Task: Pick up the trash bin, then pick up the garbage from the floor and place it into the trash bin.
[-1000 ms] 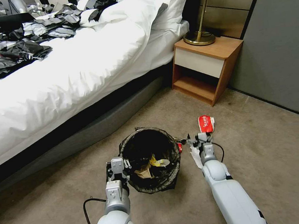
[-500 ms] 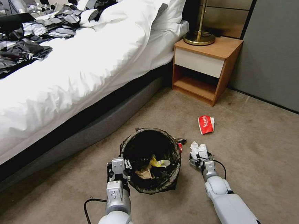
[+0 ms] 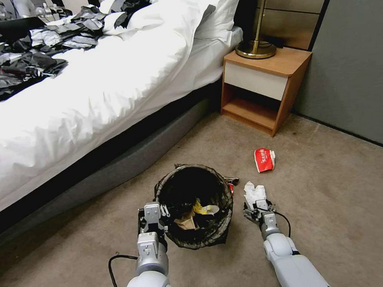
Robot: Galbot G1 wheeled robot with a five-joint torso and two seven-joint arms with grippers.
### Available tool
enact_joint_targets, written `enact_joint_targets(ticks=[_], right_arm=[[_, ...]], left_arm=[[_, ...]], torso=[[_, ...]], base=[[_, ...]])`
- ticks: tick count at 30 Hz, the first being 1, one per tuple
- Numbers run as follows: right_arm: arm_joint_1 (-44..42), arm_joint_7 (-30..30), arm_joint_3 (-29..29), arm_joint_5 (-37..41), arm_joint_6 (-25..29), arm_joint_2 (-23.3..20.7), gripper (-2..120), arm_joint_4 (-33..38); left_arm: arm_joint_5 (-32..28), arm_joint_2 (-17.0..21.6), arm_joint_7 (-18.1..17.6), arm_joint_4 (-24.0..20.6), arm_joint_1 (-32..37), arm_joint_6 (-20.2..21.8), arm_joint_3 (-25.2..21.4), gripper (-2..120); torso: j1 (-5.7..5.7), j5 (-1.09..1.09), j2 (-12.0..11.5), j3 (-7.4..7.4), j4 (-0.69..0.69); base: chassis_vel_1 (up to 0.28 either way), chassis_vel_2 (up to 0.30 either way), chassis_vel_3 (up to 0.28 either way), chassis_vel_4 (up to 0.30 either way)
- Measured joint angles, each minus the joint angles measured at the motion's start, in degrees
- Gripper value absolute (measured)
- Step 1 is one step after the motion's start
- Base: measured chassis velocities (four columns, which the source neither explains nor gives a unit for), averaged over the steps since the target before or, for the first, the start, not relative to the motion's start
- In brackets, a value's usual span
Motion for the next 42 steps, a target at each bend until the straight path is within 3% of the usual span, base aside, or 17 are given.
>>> enact_joint_targets(ticks=[22, 34, 42], right_arm=[[0.37, -0.11, 0.77, 1.32, 1.79, -1.07, 37, -1.55], [0.15, 0.04, 1.00, 1.52, 2.45, -1.16, 0, -1.80], [-0.20, 0.16, 0.99, 1.60, 2.67, -1.25, 0, -1.03]], left_arm=[[0.02, 0.03, -0.02, -0.08, -0.11, -0.01, 0.08, 0], [0.00, 0.09, 0.01, -0.26, -0.08, 0.00, 0.19, 0], [0.05, 0.01, 0.01, -0.28, 0.00, 0.01, 0.23, 0]], torso=[[0.00, -0.04, 0.00, 0.01, -0.01], [0.01, -0.04, -0.01, 0.01, -0.04], [0.01, -0.02, -0.01, 0.02, -0.03]], base=[[0.000, 0.000, 0.000, 0.000], [0.000, 0.000, 0.000, 0.000], [0.000, 0.000, 0.000, 0.000]])
